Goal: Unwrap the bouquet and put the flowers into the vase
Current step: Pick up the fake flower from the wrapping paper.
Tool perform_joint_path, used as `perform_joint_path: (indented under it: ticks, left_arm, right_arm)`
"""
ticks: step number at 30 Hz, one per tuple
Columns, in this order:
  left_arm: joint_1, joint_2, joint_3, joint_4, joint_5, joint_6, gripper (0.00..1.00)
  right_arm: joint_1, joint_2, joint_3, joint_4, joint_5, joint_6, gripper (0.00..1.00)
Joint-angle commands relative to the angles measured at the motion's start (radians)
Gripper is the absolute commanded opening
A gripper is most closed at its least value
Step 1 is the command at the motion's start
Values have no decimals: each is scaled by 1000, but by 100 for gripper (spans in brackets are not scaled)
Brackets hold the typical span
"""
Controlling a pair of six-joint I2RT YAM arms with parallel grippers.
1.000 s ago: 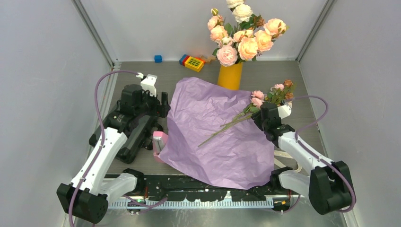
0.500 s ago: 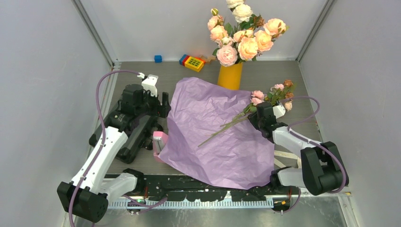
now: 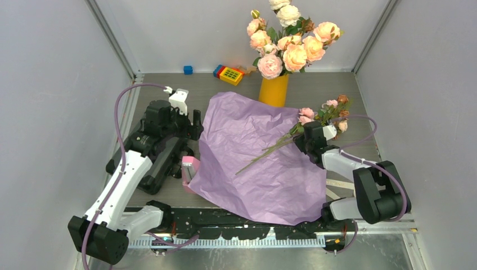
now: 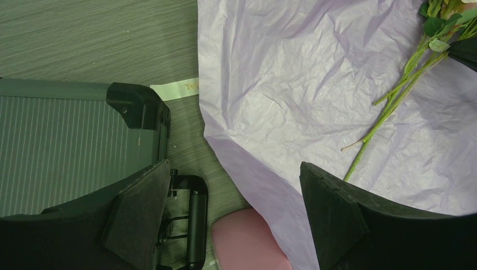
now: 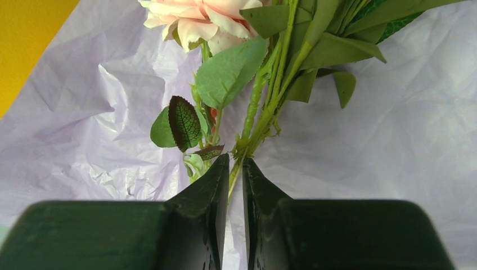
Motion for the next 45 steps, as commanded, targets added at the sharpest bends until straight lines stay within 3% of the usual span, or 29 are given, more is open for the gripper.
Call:
perform_joint_path:
  ticks: [1,9,15,29,34,45]
  left_arm:
    - [-3,-2,2,25,-1,3,87]
    - [-3,-2,1,25,-2,5,87]
    - [-3,-3,2,25,-3,5,88]
    - [-14,-11,-3,36,39,11,87]
    - [-126,3,-8,42,24,36,85]
    - [-168,2,-13,34,-43,50,86]
  right_arm:
    - [-1,25,-2,69,17,16,19]
    - [-2,54,-3,87,16,15,18]
    - [-1,39,-5,95,29,22,7]
    - [-1,-220,-13,-98,74,64,0]
    - [-2,-331,-7,-177,95,62,0]
    - [-1,-526,23,-209,164,-140,0]
